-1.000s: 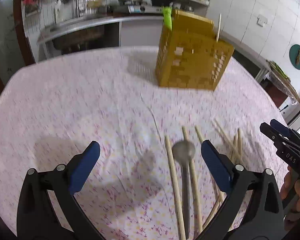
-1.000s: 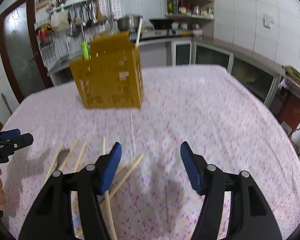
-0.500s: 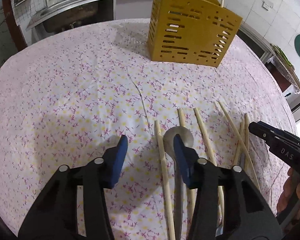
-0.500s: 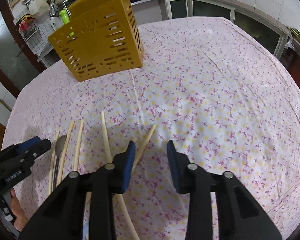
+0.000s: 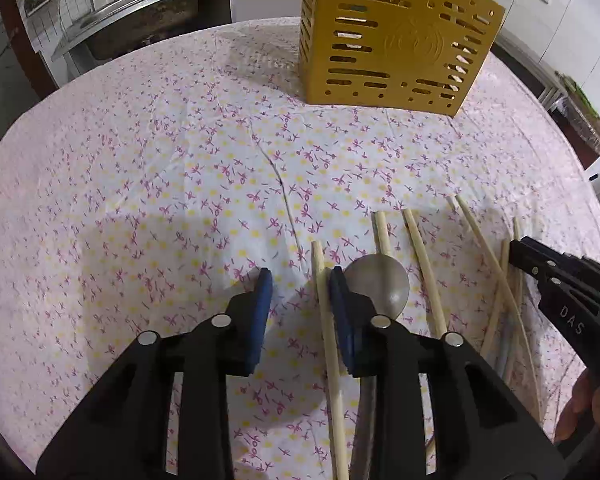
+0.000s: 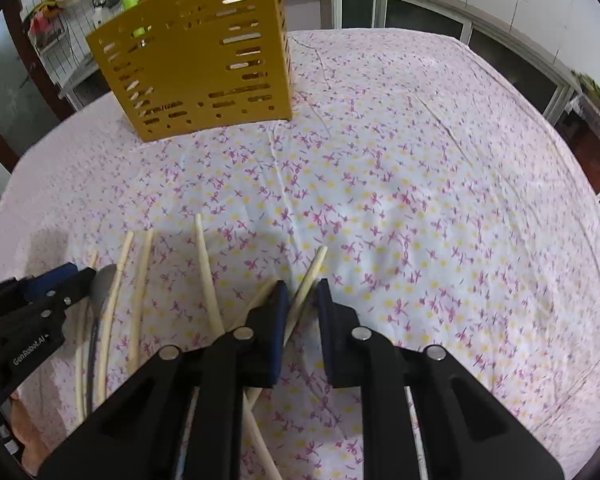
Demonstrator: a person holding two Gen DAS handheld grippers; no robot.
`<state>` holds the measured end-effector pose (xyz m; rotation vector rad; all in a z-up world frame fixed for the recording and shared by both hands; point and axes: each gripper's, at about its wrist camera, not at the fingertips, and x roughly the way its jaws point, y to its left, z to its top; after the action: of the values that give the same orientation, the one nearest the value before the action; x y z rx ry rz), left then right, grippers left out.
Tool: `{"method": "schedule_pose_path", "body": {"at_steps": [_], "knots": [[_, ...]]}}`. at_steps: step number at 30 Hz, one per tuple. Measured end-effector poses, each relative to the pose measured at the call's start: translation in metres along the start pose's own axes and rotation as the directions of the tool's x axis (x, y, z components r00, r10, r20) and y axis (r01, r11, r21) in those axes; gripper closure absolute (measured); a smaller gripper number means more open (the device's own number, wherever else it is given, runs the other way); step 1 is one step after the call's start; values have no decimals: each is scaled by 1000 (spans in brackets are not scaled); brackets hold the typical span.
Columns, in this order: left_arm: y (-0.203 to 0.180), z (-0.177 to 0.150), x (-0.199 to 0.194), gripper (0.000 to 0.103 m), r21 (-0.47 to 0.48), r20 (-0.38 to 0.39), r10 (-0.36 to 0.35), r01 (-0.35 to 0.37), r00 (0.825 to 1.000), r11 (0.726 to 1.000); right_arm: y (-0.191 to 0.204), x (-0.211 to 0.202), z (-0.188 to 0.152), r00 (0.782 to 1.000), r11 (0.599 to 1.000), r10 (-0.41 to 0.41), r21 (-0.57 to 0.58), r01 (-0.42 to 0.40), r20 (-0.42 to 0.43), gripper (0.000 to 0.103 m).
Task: Organize utensils
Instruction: 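Grasp a wooden chopstick with the left tool while the right tool grasps another chopstick, then carry the chopstick into the yellow holder with the left tool while the right tool inserts its chopstick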
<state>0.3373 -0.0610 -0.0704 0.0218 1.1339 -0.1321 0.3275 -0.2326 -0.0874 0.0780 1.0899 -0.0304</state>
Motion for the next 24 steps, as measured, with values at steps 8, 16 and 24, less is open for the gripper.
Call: {"method": "schedule_pose_path", "body": {"at_steps": [8,16,24], "knots": [[-1,7,4,95,15,-26,4,-4,1000,1000,-9,-5,5,999,999,30,-14,-30,-21,96],[4,7,-6,98,0,-25,-16,16,1000,1000,-15,-26,8,999,999,40,-6,-40,34,97],[11,6,-30,103,-1,32,-52,52,998,999,-23,-52,15,989,998,70,-1,-70,128,97]]}}
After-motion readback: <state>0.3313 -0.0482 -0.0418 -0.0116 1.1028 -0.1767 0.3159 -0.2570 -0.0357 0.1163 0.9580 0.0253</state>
